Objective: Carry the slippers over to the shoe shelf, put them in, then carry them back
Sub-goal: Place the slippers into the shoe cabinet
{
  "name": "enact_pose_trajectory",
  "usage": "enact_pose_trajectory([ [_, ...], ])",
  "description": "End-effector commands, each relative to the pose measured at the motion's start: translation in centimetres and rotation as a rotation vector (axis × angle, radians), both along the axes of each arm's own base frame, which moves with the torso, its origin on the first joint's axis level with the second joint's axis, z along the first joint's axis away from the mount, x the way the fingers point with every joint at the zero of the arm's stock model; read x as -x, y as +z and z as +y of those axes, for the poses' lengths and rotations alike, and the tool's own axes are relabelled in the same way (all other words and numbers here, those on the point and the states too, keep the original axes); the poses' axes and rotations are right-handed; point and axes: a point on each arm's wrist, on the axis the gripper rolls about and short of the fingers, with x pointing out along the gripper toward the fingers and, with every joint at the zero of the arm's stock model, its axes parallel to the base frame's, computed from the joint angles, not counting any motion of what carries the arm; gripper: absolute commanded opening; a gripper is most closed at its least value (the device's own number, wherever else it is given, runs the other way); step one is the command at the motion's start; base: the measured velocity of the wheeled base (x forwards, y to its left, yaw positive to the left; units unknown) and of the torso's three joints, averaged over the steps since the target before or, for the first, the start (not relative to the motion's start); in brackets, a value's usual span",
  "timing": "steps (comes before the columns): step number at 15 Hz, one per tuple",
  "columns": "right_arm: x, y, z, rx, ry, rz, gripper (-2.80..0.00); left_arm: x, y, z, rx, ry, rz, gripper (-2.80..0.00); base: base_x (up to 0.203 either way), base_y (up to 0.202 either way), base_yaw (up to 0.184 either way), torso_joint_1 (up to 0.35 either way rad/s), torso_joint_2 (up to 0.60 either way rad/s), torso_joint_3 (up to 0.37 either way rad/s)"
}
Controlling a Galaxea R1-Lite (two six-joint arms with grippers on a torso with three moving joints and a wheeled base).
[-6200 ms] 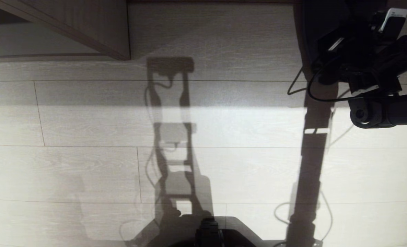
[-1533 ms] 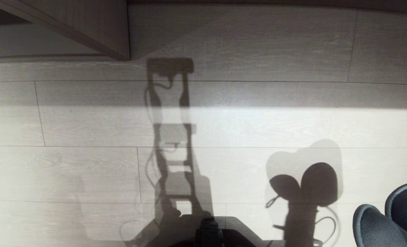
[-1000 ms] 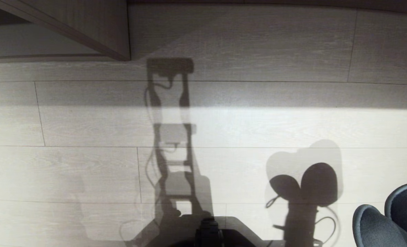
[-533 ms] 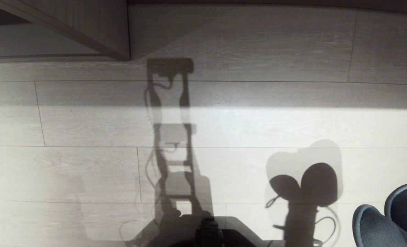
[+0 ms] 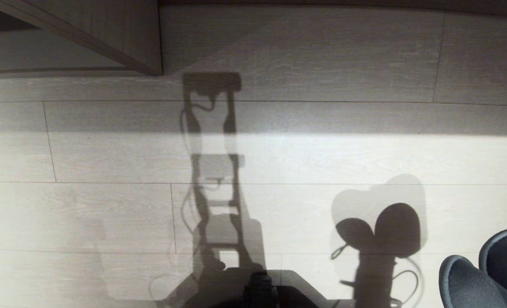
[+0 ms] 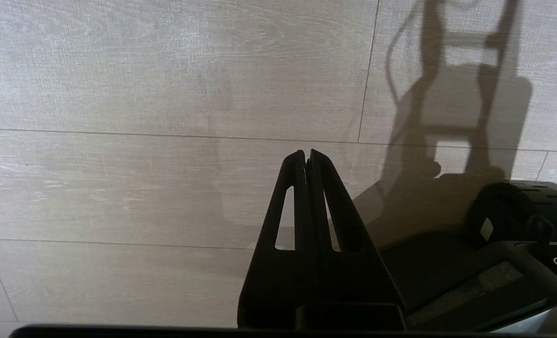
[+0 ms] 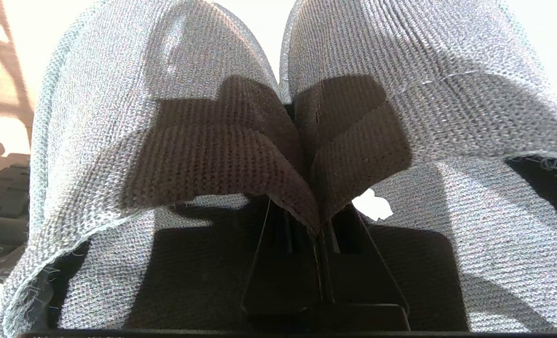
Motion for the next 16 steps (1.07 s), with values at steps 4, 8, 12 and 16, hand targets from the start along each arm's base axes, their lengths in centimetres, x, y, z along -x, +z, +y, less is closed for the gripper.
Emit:
enact_pose_trajectory([
  [4,-0.03,-0.04,0.00,0.001,0.002,0.003,-2.80,0.00,0.00,0.00,0.001,0.001,0.000,-2.80,0.000,0.000,0.000,0.001,0.00,0.041],
  [8,-0.03,-0.04,0.00,0.001,0.002,0.003,-2.80,0.00,0.00,0.00,0.001,0.000,0.000,-2.80,0.000,0.000,0.000,0.003,0.00,0.188],
  [12,-0.03,-0.04,0.00,0.001,0.002,0.003,-2.80,0.00,0.00,0.00,0.001,0.001,0.000,-2.80,0.000,0.000,0.000,0.001,0.00,0.207],
  [16,-0.03,-0.04,0.00,0.001,0.002,0.003,-2.80,0.00,0.00,0.00,0.001,0.001,0.000,-2.80,0.000,0.000,0.000,0.002,0.00,0.208],
])
